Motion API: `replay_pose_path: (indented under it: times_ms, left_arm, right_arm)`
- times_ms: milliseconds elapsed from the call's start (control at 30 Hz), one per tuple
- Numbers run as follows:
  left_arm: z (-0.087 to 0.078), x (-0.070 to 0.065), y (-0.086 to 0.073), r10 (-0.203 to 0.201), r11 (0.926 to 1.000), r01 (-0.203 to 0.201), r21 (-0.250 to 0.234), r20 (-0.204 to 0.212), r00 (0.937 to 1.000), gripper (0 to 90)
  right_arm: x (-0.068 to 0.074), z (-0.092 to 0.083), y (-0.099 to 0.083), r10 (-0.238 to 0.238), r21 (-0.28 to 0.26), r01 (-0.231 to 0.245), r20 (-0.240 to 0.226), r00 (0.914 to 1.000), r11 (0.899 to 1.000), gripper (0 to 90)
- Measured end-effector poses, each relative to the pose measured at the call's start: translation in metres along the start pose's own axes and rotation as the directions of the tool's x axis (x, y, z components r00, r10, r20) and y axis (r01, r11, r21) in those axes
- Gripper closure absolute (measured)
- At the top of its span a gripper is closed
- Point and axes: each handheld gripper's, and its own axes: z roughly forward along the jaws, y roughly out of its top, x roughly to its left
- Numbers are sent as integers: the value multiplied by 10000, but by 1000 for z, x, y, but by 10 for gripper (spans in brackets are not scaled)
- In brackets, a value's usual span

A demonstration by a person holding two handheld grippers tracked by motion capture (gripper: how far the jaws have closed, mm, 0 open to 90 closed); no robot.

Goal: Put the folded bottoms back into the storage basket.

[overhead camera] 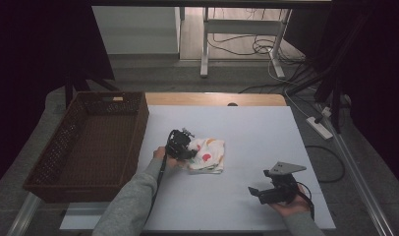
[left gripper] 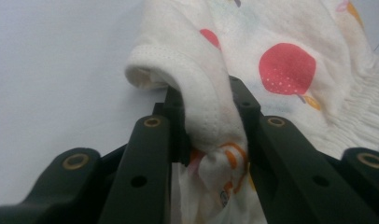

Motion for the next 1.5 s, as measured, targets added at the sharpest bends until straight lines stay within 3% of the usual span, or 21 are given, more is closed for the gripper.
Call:
replay_pose_path:
  times_ms: [400,967,1500]
  left_arm:
    - [-24,-9,0,508,9955,-510,-796,-51,9987,749]
    - [-44,-8,-7,412,9886,-413,-1451,-33,9991,749]
    - [-62,-16,-6,711,9785,-729,-1928,-161,9973,750]
  right_arm:
    - [0,0,0,-15,30,15,2,10000,10000,116]
    - [1,0,0,-16,36,16,13,10000,10000,117]
    - [0,1,0,-13,67,13,28,10000,10000,117]
